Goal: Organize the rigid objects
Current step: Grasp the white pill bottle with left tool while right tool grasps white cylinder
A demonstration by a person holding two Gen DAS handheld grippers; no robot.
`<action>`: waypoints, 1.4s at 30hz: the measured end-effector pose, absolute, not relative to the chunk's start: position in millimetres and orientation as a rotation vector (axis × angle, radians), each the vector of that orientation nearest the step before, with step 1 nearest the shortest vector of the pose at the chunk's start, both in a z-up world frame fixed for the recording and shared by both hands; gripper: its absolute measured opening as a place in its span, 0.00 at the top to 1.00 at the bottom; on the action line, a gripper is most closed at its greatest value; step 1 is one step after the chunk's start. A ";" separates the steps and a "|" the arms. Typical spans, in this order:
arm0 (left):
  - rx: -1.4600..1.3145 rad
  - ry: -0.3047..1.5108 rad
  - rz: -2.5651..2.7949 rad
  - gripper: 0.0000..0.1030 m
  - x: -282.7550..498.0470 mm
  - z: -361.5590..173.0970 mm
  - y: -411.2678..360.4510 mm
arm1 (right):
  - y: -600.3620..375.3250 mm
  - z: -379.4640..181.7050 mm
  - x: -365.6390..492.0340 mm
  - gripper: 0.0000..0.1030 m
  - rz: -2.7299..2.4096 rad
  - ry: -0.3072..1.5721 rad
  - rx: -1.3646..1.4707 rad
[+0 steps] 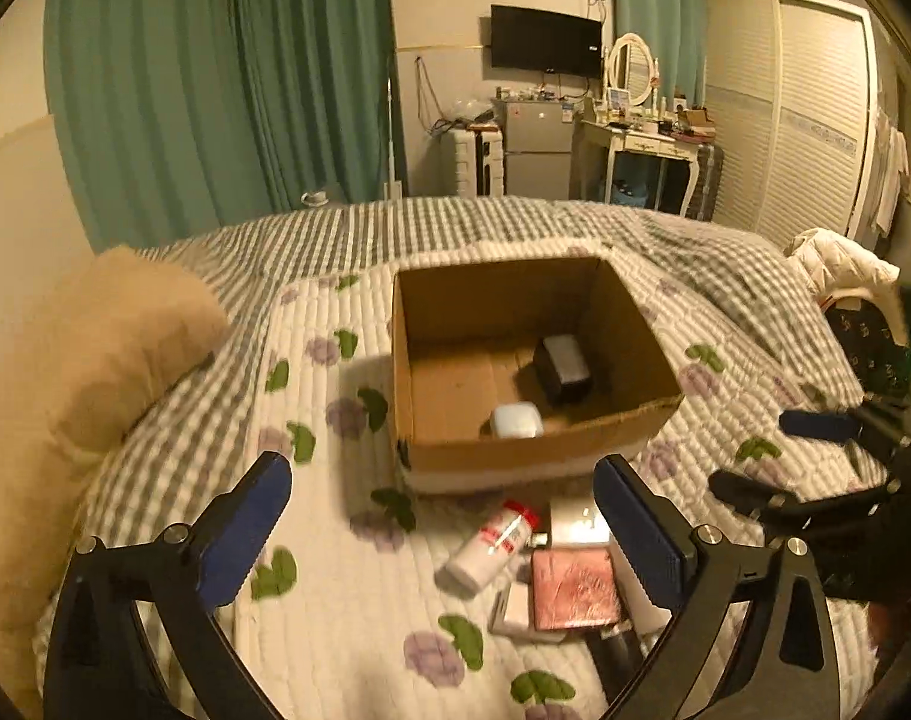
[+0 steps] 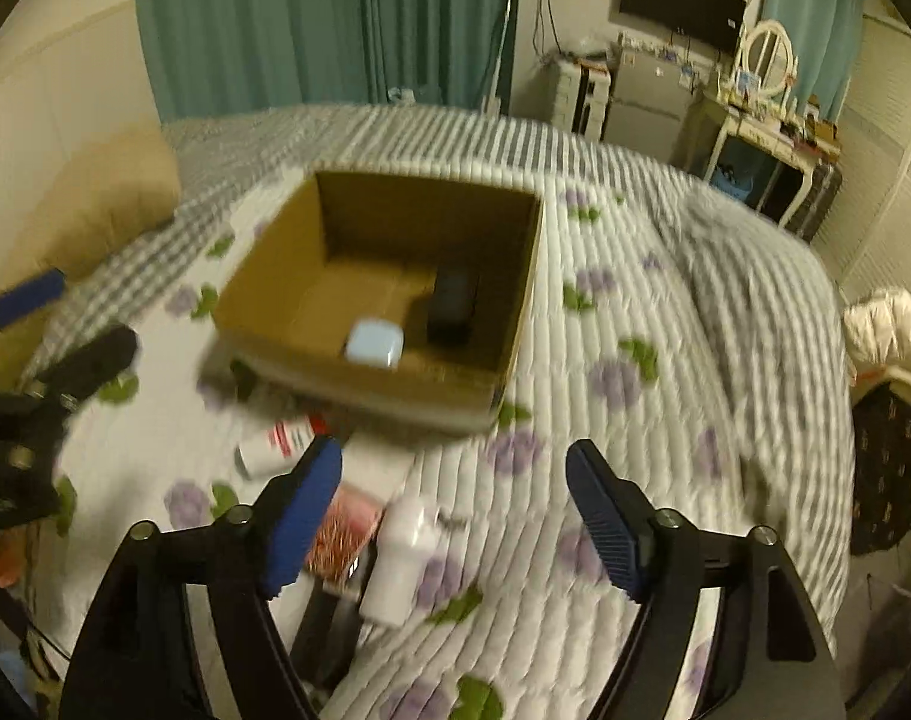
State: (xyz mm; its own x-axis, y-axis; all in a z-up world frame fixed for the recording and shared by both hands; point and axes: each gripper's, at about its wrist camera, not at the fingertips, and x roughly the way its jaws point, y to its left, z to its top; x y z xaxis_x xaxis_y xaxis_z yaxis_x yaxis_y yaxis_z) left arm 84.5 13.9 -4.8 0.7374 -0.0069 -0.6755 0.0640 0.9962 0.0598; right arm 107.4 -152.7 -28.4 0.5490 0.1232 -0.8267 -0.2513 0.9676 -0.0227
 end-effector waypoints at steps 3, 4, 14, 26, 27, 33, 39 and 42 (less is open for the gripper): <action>0.061 0.781 -0.068 0.00 81.3 -29.6 16.1 | -151.2 -66.9 109.6 0.24 0.205 1.044 -0.150; 0.053 0.788 -0.067 0.00 80.9 -37.7 17.2 | -151.3 -76.7 110.1 0.24 0.198 1.064 -0.151; 0.061 0.933 -0.072 0.00 83.9 -110.2 15.8 | -133.3 -153.4 120.6 0.24 0.176 1.228 -0.241; 0.153 0.915 -0.046 0.00 96.9 -109.6 6.6 | -132.4 -170.9 155.9 0.40 0.126 1.271 -0.200; 0.162 0.920 -0.046 0.00 100.3 -111.7 4.8 | -131.0 -173.7 159.5 0.44 0.116 1.277 -0.215; 0.200 0.987 -0.022 0.00 121.4 -127.2 -0.9 | -132.9 -145.9 156.9 0.57 0.194 1.192 -0.130; 0.241 1.057 -0.015 0.04 150.3 -149.2 -9.4 | -133.4 -107.1 155.0 0.57 0.280 1.096 -0.135; 0.232 1.090 -0.064 0.18 158.5 -157.7 -15.4 | -140.5 -109.9 149.0 0.57 0.312 1.092 -0.109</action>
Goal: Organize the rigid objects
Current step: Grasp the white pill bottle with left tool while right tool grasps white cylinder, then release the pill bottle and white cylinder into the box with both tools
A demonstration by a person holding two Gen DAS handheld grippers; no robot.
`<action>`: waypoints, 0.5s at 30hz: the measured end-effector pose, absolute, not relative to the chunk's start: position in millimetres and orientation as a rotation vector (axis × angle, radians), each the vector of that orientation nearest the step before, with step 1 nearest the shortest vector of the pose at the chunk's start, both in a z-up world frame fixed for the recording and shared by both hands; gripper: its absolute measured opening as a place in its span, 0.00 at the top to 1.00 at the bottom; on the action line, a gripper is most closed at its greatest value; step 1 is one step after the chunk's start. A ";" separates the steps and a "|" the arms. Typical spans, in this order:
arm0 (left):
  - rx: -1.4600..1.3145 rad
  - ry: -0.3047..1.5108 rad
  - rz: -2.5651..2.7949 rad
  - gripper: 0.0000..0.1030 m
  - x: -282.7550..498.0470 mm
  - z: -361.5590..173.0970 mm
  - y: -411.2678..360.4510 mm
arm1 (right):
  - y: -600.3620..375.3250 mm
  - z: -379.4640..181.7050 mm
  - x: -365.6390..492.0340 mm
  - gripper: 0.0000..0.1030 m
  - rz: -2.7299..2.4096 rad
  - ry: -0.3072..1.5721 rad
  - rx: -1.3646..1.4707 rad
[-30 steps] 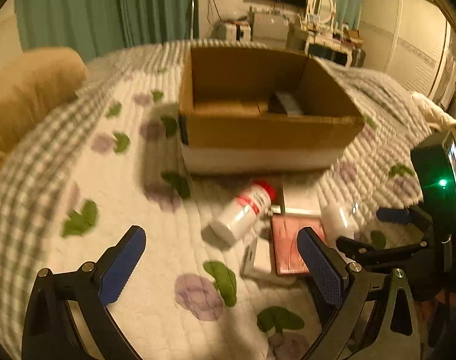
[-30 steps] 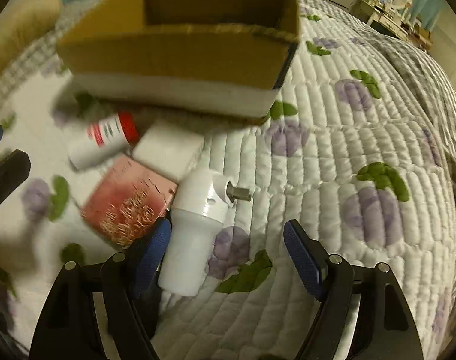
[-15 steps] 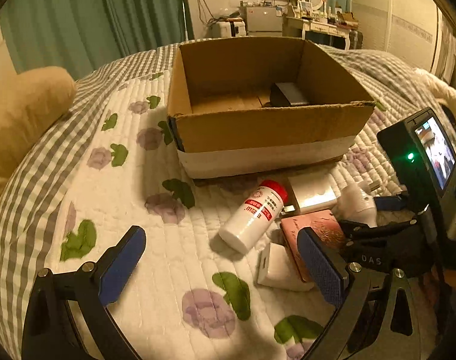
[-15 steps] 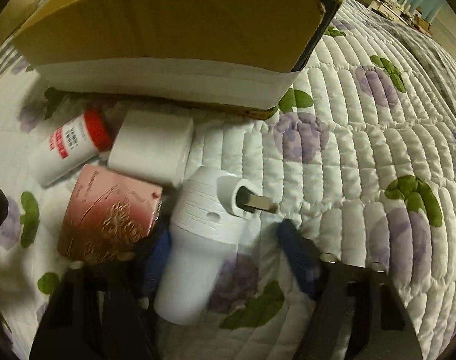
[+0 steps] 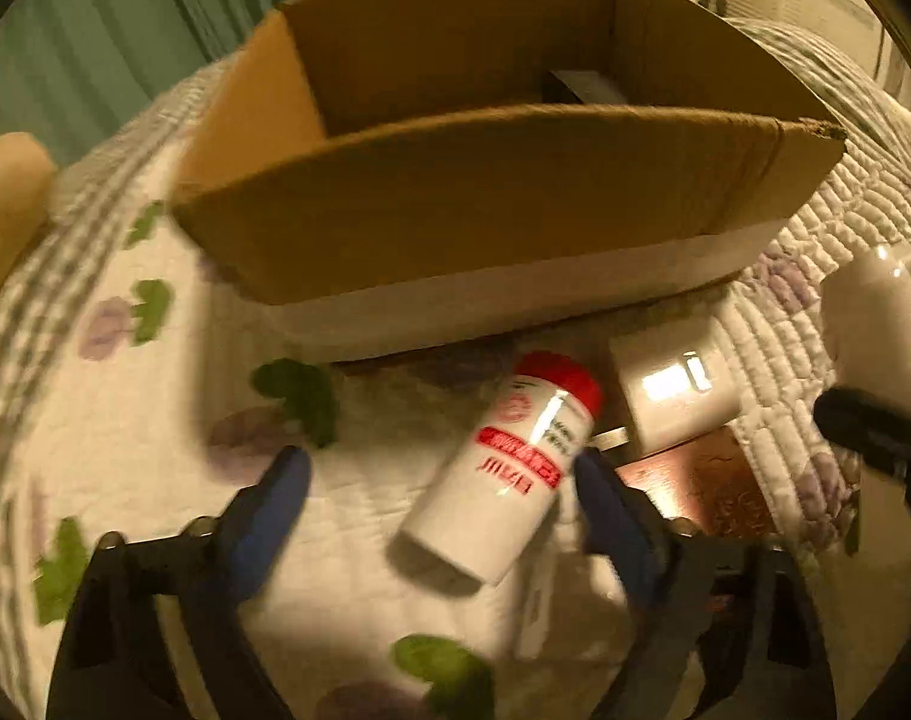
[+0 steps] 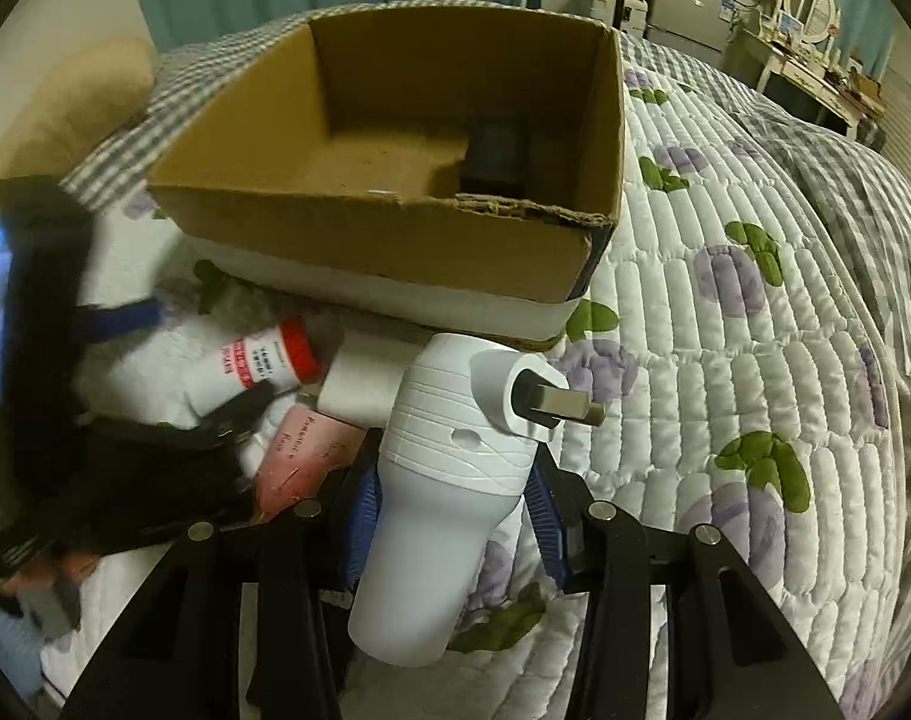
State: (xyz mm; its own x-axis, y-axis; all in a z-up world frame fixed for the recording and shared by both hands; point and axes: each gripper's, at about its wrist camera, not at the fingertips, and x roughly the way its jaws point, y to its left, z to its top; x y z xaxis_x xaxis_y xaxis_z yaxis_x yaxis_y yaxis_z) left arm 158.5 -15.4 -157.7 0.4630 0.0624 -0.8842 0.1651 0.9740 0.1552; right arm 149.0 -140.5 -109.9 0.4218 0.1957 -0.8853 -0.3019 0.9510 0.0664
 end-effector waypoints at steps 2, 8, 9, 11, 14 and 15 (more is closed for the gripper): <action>0.237 1.106 -0.103 0.32 162.4 -161.9 -19.6 | -146.4 -119.6 142.3 0.57 0.326 1.102 -0.087; 0.182 1.125 -0.177 0.58 164.2 -157.7 -17.1 | -144.5 -125.1 137.7 0.57 0.342 1.107 -0.060; 0.185 1.117 -0.178 0.59 160.6 -154.2 -17.6 | -145.9 -123.1 136.0 0.57 0.347 1.101 -0.057; 0.194 1.097 -0.165 0.60 151.3 -147.3 -20.2 | -148.0 -119.0 133.7 0.57 0.349 1.092 -0.054; 0.187 1.058 -0.152 0.62 135.2 -129.1 -18.2 | -154.5 -104.9 125.3 0.57 0.356 1.064 -0.046; 0.172 1.049 -0.151 0.62 130.3 -121.3 -15.4 | -156.8 -96.5 122.6 0.57 0.357 1.051 -0.053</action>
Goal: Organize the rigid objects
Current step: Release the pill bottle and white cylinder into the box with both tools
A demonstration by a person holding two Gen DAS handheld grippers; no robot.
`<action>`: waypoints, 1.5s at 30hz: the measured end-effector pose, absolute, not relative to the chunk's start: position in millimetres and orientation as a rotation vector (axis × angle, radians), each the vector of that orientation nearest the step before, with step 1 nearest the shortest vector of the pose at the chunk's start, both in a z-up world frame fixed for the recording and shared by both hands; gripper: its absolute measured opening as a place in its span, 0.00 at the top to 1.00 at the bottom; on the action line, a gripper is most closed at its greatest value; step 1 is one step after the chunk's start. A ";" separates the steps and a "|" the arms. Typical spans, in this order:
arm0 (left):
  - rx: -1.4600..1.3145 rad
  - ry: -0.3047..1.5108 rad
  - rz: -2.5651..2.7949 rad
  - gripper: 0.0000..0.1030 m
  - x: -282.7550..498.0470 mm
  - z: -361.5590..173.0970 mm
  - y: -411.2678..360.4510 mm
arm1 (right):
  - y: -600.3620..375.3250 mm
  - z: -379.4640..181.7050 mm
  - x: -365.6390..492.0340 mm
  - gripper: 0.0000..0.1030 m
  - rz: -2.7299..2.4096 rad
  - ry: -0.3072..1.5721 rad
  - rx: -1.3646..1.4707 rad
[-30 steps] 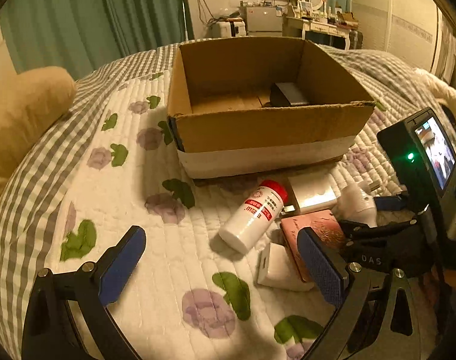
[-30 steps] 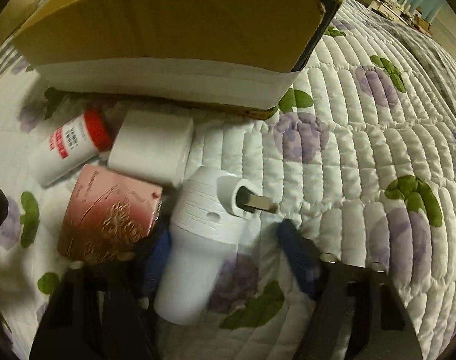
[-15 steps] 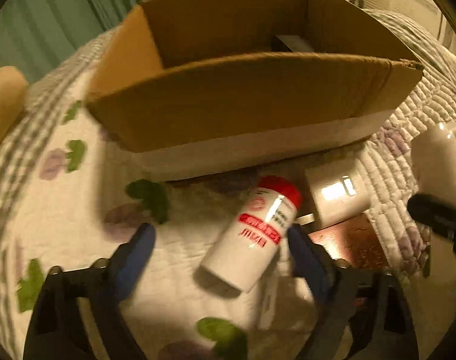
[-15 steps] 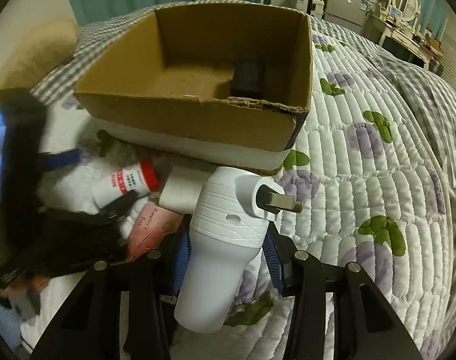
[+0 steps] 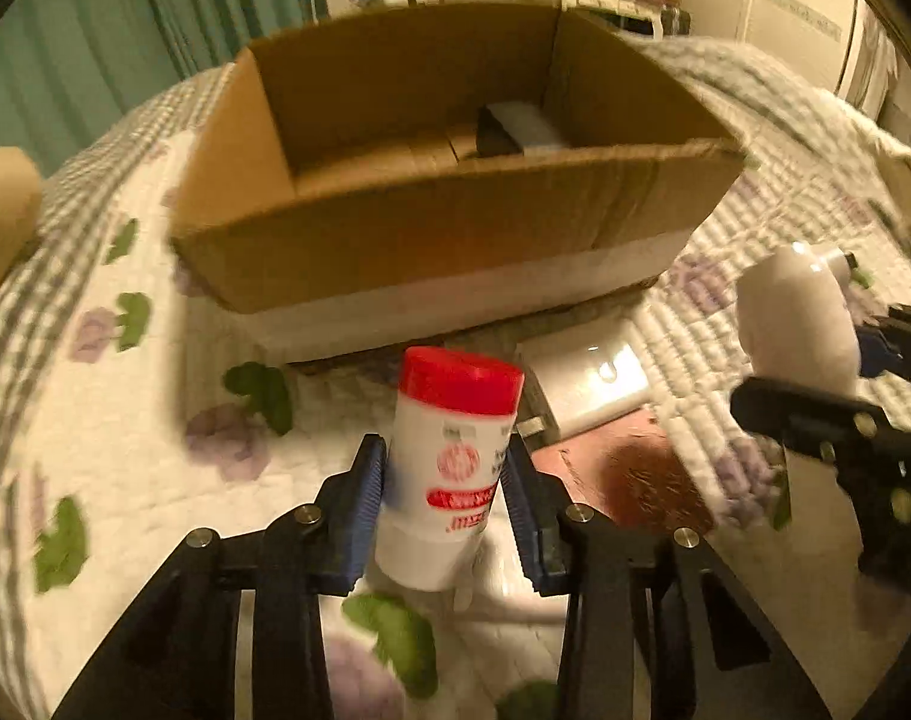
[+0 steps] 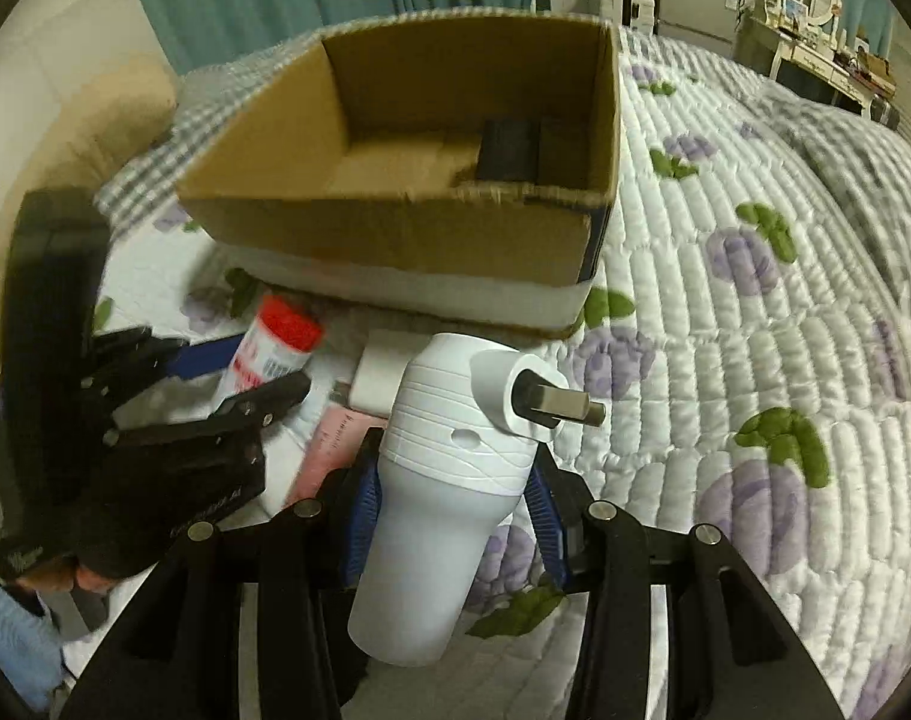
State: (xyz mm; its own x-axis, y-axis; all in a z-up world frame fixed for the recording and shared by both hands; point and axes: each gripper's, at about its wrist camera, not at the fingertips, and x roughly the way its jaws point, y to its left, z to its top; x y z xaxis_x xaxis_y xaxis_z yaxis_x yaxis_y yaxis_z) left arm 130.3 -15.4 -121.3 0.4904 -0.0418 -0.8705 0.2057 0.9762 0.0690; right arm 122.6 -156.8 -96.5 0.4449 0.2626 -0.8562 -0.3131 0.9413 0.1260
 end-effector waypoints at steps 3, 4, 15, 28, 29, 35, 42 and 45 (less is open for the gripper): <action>0.102 1.022 -0.171 0.63 119.3 -94.3 -5.8 | -157.2 -70.3 118.9 0.57 0.354 1.003 -0.081; 0.083 1.001 -0.182 0.63 116.6 -83.2 -3.7 | -157.9 -61.7 119.3 0.57 0.356 0.988 -0.084; 0.114 0.784 -0.211 0.63 156.5 16.2 -17.0 | -136.1 25.3 174.2 0.57 0.352 0.821 -0.130; 0.136 0.969 -0.109 0.63 245.9 -68.7 -12.2 | -135.2 -5.9 233.0 0.57 0.341 0.872 -0.138; 0.135 0.965 -0.102 0.62 247.8 -71.1 -10.7 | -134.9 -8.7 234.3 0.57 0.342 0.876 -0.138; 0.117 0.904 -0.090 0.61 249.4 -50.5 -2.0 | -132.5 -25.5 248.7 0.57 0.344 0.901 -0.150; 0.077 0.854 -0.075 0.59 241.6 -35.1 18.1 | -111.6 -53.4 265.9 0.57 0.342 0.941 -0.187; 0.066 0.843 -0.070 0.58 232.1 -30.9 24.5 | -109.2 -55.7 265.3 0.40 0.333 0.923 -0.176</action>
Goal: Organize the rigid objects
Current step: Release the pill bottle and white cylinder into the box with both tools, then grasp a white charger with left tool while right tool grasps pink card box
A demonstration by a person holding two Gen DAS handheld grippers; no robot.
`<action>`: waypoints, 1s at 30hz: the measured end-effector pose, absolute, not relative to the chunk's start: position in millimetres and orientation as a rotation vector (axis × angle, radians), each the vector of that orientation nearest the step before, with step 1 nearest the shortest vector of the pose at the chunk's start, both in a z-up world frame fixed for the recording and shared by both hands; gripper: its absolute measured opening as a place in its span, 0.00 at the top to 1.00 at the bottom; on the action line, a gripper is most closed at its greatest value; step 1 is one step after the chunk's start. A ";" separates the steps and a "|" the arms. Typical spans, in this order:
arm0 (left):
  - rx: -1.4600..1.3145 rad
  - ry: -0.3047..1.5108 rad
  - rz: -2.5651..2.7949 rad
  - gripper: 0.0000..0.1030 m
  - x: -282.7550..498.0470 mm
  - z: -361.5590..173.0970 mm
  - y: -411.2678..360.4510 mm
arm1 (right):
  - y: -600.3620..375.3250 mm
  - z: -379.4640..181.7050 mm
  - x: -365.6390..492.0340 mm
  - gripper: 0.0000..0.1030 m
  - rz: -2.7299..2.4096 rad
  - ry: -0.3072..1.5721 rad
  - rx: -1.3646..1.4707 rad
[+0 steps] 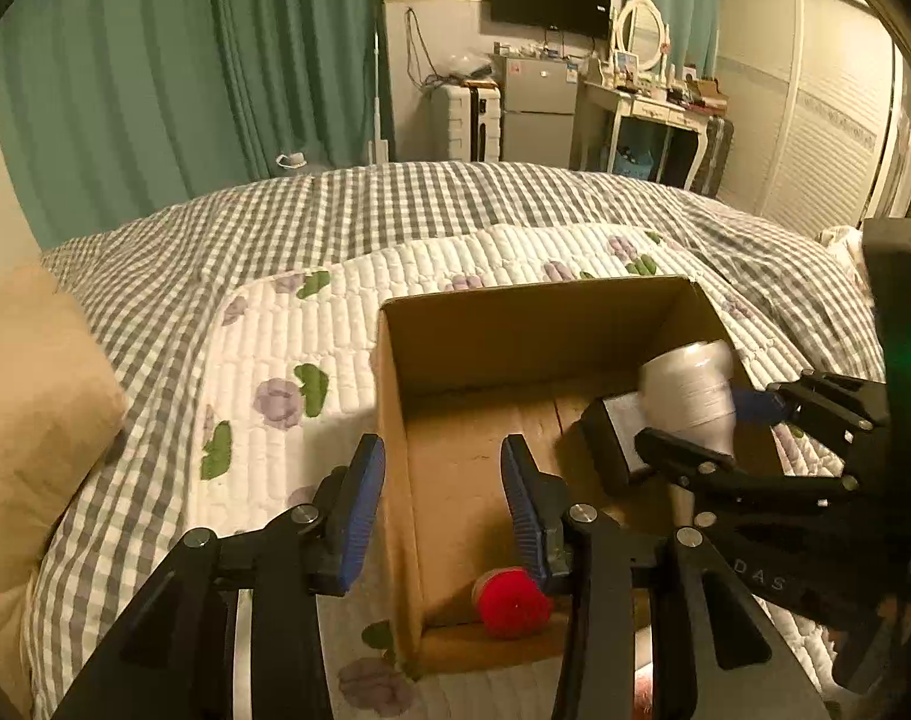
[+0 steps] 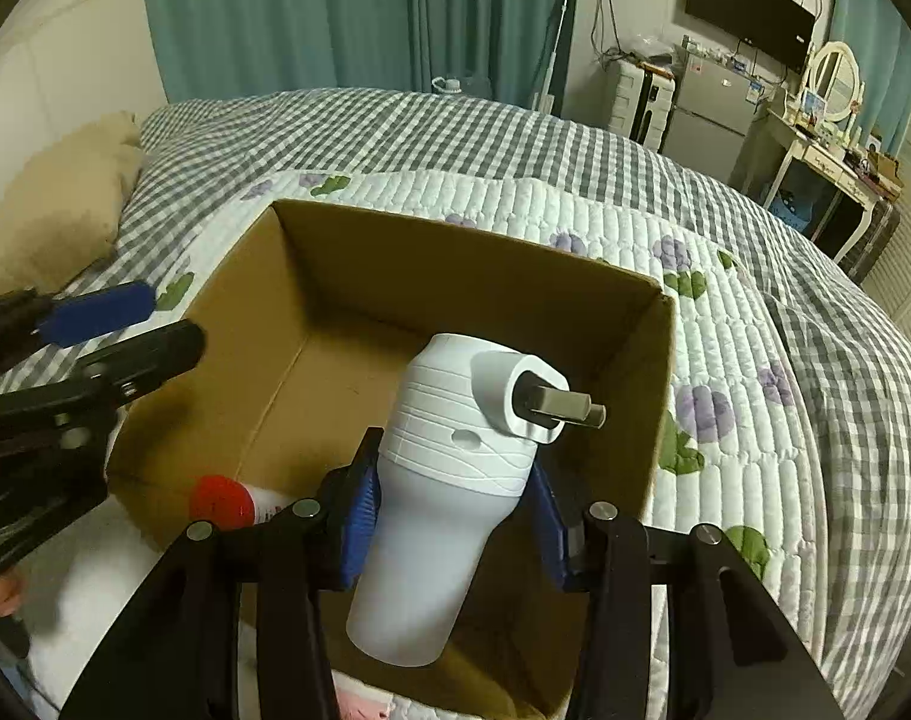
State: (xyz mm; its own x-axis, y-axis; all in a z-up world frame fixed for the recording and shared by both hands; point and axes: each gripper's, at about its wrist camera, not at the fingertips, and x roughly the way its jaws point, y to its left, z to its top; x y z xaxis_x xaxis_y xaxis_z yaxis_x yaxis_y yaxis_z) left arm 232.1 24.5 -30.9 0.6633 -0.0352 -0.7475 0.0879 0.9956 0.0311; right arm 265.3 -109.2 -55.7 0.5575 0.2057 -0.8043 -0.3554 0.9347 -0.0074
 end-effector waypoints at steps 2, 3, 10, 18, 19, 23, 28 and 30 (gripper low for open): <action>0.060 0.831 -0.063 0.58 221.3 -25.3 28.0 | -112.1 -49.8 261.9 0.33 0.323 0.909 -0.157; 0.056 0.826 -0.061 0.58 216.1 -22.3 29.5 | -114.3 -43.9 258.3 0.33 0.320 0.905 -0.148; 0.049 0.745 -0.057 0.40 152.6 11.3 30.7 | -138.4 3.8 209.6 0.29 0.258 0.838 -0.130; 0.071 0.679 -0.054 0.07 69.4 32.3 23.2 | -155.8 37.7 113.9 0.11 0.218 0.792 -0.155; 0.071 0.683 -0.052 0.05 61.9 29.6 23.3 | -156.4 36.2 102.7 0.11 0.219 0.792 -0.155; 0.061 0.731 -0.047 0.03 46.0 2.7 26.2 | -152.8 10.1 78.9 0.11 0.224 0.832 -0.142; 0.053 0.805 0.017 0.02 44.2 -60.9 32.8 | -137.9 -51.4 81.6 0.11 0.235 0.930 -0.119; 0.064 0.844 0.077 0.03 48.5 -82.0 37.2 | -127.5 -80.5 93.3 0.11 0.230 0.993 -0.136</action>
